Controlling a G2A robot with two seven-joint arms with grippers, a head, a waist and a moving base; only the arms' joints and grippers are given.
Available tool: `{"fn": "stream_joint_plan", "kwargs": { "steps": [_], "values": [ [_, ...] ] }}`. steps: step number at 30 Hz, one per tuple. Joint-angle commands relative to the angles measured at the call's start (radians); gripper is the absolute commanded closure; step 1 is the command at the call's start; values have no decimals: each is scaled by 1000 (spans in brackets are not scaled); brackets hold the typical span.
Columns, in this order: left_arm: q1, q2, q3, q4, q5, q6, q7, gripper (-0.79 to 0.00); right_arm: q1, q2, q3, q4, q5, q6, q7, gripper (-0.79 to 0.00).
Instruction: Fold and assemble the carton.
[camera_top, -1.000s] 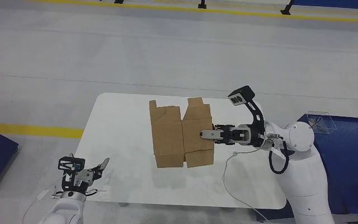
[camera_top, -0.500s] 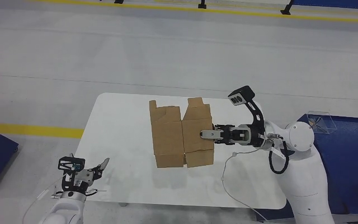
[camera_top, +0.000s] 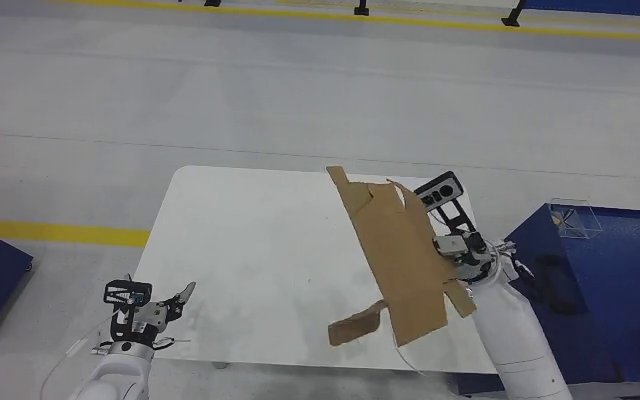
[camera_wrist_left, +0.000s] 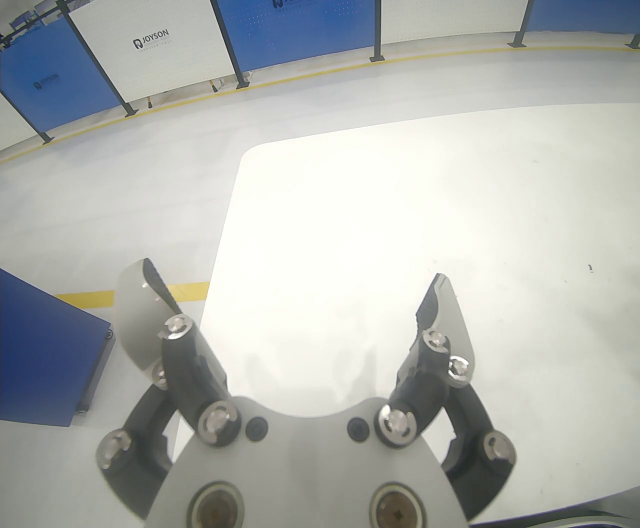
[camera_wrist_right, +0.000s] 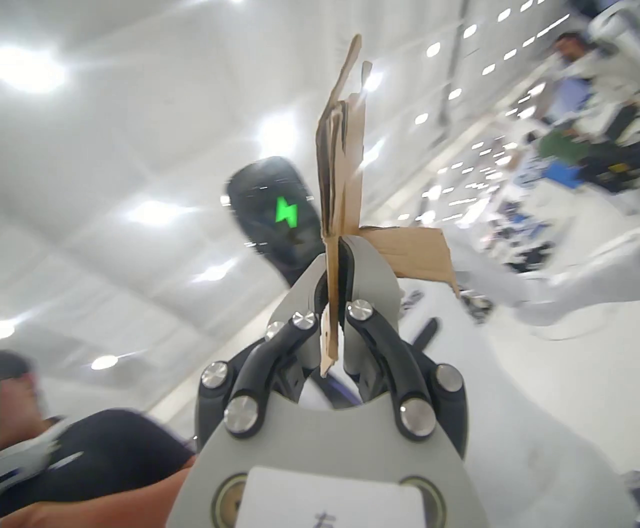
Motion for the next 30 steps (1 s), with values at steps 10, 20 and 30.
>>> {"fn": "stream_joint_plan", "kwargs": {
  "steps": [10,20,30],
  "values": [
    [0,0,0,0,0,0,0,-785,-48,-62,-370,128,691,457,-299,0],
    [0,0,0,0,0,0,0,-785,-45,-100,-446,272,1143,721,-622,0],
    [0,0,0,0,0,0,0,-785,6,-74,-198,152,307,301,-195,0]
  ]
}}
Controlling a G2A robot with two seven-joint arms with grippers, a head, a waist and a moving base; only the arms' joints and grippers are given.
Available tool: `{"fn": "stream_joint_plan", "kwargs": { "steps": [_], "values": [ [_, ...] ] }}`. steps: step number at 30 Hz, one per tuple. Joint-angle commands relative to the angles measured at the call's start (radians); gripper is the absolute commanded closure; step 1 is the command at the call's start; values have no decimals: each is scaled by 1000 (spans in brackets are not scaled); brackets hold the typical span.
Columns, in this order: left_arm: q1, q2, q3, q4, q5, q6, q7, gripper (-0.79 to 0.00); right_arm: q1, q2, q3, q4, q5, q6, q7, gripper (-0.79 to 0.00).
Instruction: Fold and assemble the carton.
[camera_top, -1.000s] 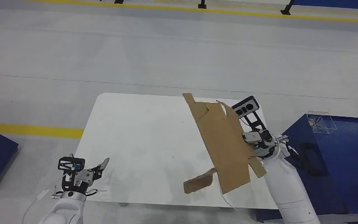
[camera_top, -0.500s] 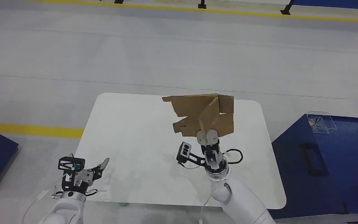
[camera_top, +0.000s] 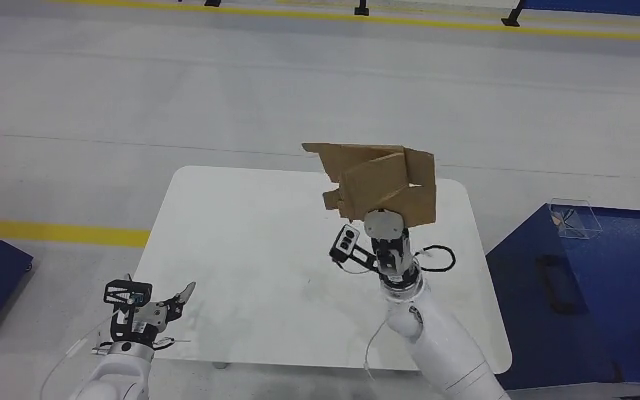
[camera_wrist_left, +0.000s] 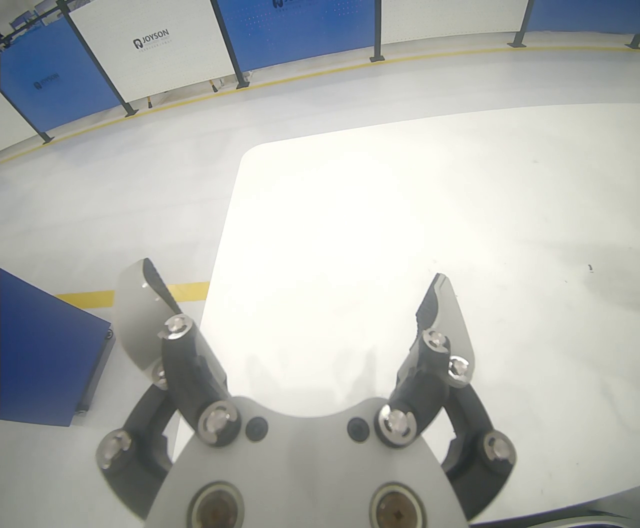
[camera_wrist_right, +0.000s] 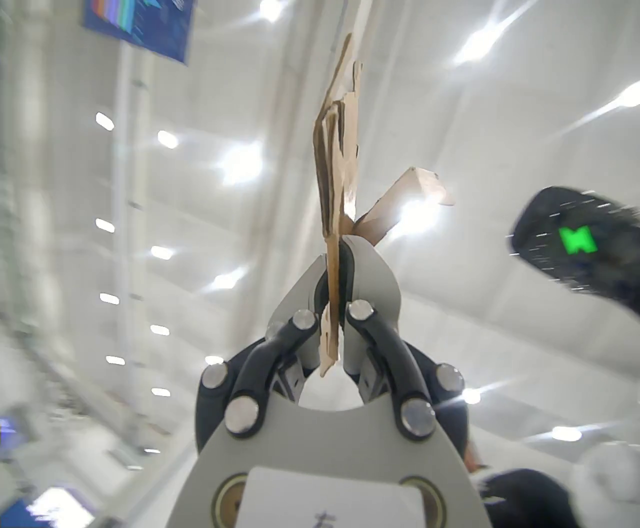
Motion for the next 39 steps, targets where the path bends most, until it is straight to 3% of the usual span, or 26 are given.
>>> {"fn": "stream_joint_plan", "kwargs": {
  "steps": [1,5,8,12,19,31,37,39],
  "values": [
    [0,0,0,0,0,0,0,-785,12,13,81,-14,-260,-153,139,0],
    [0,0,0,0,0,0,0,-785,22,40,244,-77,-521,-434,232,0],
    [0,0,0,0,0,0,0,-785,8,58,376,-134,-730,-712,244,0],
    [0,0,0,0,0,0,0,-785,-59,63,456,-203,-807,-918,245,0],
    [0,0,0,0,0,0,0,-785,-147,57,496,-280,-967,-1046,117,0],
    [0,0,0,0,0,0,0,-785,-147,57,496,-280,-967,-1046,117,0],
    [0,0,0,0,0,0,0,-785,-127,71,633,-443,-1090,-1128,35,0],
    [0,0,0,0,0,0,0,-785,-112,83,718,-502,-1234,-1163,1,0]
  ]
}}
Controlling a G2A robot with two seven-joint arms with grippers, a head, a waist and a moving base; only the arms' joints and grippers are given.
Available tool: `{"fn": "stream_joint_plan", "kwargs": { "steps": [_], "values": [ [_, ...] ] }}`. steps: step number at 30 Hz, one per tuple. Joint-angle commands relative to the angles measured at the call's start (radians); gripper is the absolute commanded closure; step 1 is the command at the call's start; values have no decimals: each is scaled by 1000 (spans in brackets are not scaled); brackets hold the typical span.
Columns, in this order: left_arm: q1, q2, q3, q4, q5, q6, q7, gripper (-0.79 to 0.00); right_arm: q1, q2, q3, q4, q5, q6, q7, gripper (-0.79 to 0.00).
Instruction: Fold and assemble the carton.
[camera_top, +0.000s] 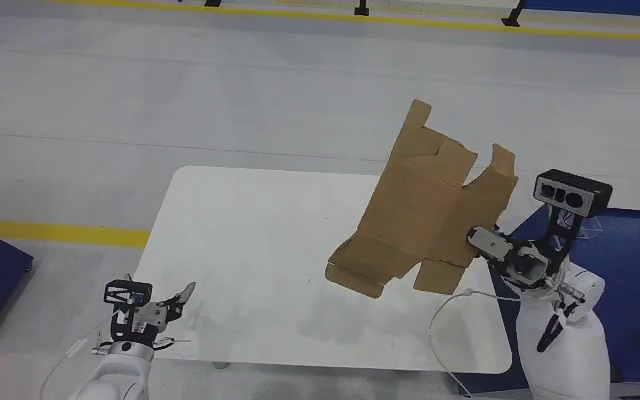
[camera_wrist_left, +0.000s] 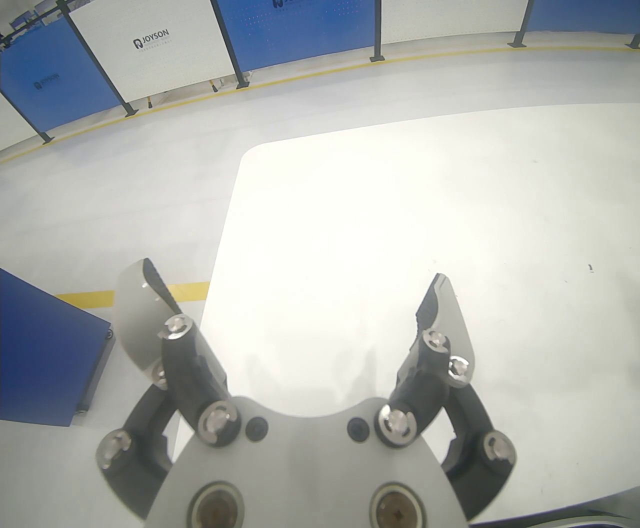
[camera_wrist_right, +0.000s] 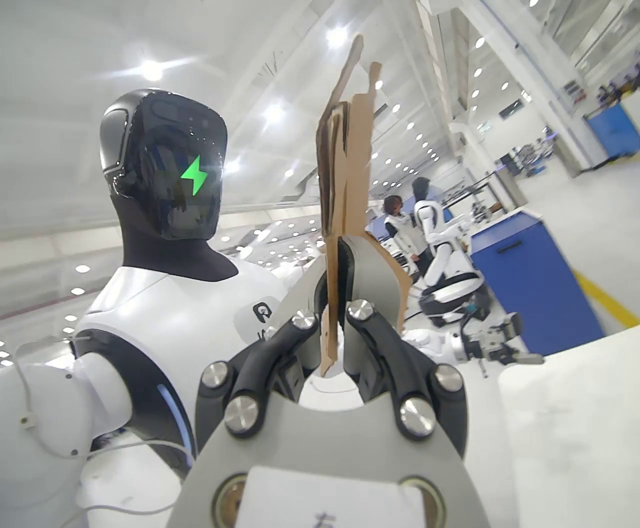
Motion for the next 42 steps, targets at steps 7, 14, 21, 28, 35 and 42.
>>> {"fn": "stream_joint_plan", "kwargs": {
  "steps": [7,14,21,28,35,42],
  "values": [
    [0,0,0,0,0,0,0,-785,9,52,223,-189,-497,-239,-239,0],
    [0,0,0,0,0,0,0,-785,-44,99,351,-339,-875,-422,-423,0],
    [0,0,0,0,0,0,0,-785,-105,128,324,-461,-1033,-422,-426,0],
    [0,0,0,0,0,0,0,-785,-56,187,222,-461,-1367,-422,-502,0],
    [0,0,0,0,0,0,0,-785,-101,293,23,-461,-2169,-422,-1005,0],
    [0,0,0,0,0,0,0,-785,-331,343,-41,-461,-2935,-214,-1576,0]
  ]
}}
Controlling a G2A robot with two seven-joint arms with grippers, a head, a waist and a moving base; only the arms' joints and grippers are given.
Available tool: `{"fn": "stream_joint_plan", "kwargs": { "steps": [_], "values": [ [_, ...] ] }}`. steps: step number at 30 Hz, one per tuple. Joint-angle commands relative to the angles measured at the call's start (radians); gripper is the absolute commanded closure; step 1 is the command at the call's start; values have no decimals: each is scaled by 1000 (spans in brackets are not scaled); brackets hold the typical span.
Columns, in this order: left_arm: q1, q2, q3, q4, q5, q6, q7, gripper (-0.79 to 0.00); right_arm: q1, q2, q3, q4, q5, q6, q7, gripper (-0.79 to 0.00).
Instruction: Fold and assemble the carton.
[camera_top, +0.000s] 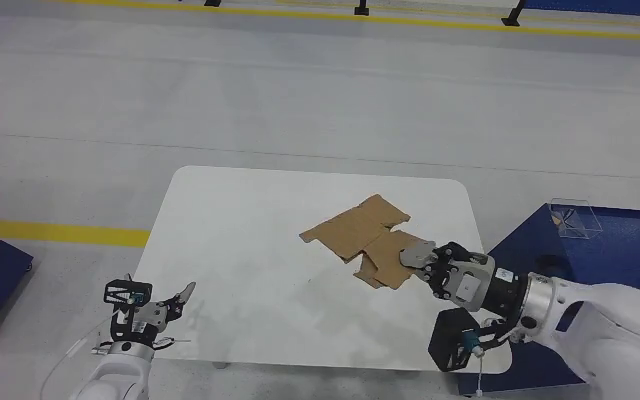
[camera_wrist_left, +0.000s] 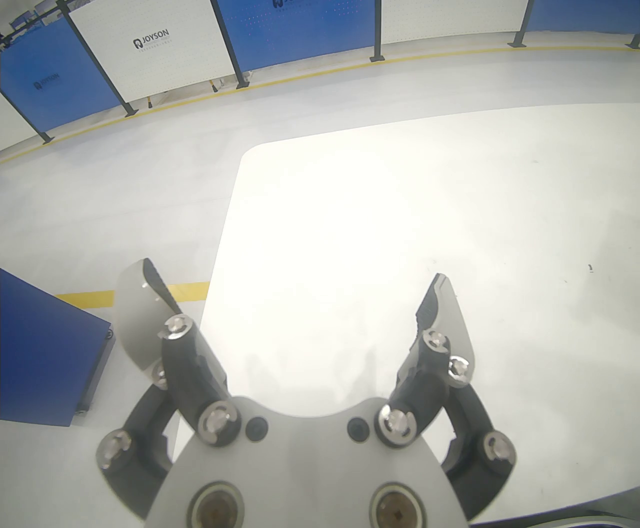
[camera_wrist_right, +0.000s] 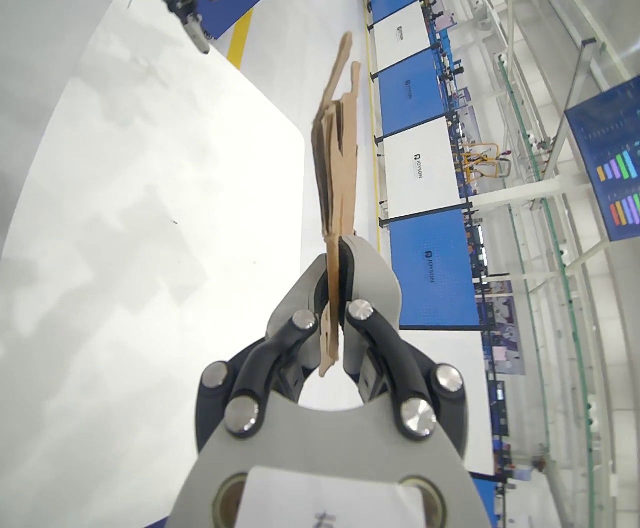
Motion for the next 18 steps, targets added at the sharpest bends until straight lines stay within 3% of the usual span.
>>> {"fn": "stream_joint_plan", "kwargs": {
  "steps": [1,4,9,13,18],
  "values": [
    [0,0,0,0,0,0,0,-785,-91,10,-17,0,-292,146,-131,0],
    [0,0,0,0,0,0,0,-785,-233,17,-59,0,-463,300,-226,0],
    [0,0,0,0,0,0,0,-785,-307,15,-3,0,-410,357,-274,0],
    [0,0,0,0,0,0,0,-785,-296,14,77,0,-264,332,-321,0],
    [0,0,0,0,0,0,0,-785,-237,8,259,0,142,189,-363,0]
  ]
}}
